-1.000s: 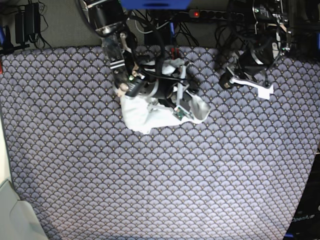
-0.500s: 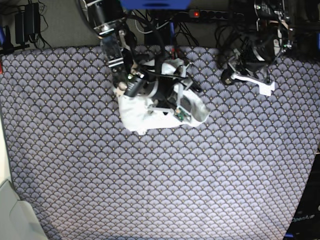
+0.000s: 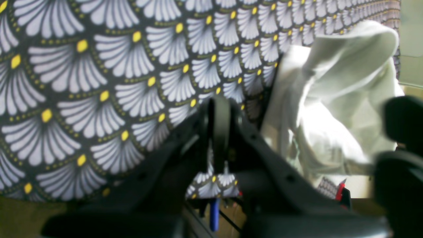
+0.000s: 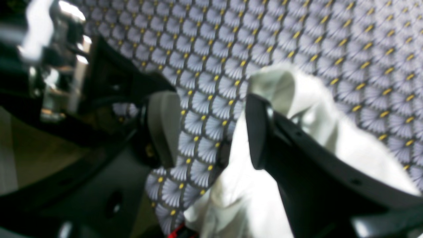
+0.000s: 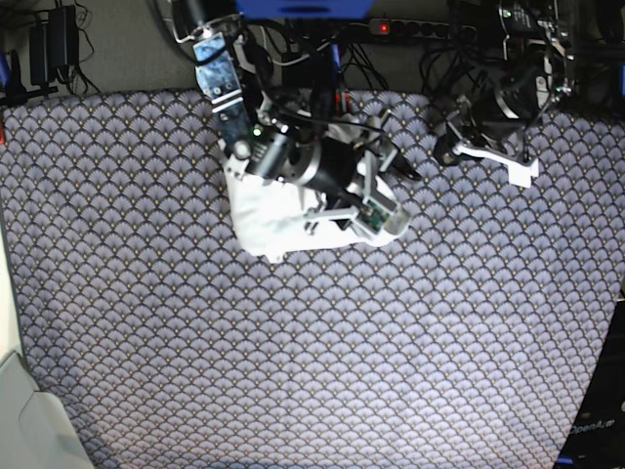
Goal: Fold the T-shirt properly
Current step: 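Release the bundle and lift the right gripper away from it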
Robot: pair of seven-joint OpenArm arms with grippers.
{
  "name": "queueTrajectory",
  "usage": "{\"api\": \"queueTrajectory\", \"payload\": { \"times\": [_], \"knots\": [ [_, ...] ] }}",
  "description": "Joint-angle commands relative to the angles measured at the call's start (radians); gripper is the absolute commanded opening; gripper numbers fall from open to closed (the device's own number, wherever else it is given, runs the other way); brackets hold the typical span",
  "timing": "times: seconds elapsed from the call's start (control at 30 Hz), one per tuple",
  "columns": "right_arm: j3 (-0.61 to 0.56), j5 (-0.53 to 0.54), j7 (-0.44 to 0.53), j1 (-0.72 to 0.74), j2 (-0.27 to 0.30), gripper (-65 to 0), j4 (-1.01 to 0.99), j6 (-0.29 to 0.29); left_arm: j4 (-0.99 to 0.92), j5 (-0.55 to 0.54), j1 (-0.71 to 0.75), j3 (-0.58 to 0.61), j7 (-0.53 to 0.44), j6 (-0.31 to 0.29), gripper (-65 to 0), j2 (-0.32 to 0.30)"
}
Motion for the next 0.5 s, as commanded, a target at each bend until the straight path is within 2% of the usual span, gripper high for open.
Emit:
{"api": "queueTrajectory", "payload": {
  "times": [0.0, 0.17, 0.3, 0.37, 0.47],
  "knots": [
    [-0.004, 0.022, 0.027, 0.005, -0.010, -32.1, 0.032, 0.006, 0.015, -0.023, -0.001, -0.004, -0.003, -0.011, -64.7, -0.005],
    [-0.023, 0.020, 0.036, -0.029, -0.010, -32.2, 0.132, 0.006, 0.018, -0.023, -0.001, -0.004, -0.003, -0.011, -64.7, -0.008],
    [0.040, 0.018, 0.038, -0.018, -0.007, -33.2, 0.146, 0.006, 0.018, -0.023, -0.001, -0.004, -0.003, -0.011, -64.7, -0.008],
    [0.098, 0.018, 0.053, -0.006, 0.008, -36.9, 0.144, 0.006, 0.018, -0.023, 0.000, -0.004, -0.003, -0.011, -64.7, -0.010],
    [0.172, 0.020, 0.079, 0.005, 0.054, -46.4, 0.144, 0.006, 0.018, -0.023, 0.008, -0.004, -0.003, -0.012, -64.7, -0.010]
  ]
}}
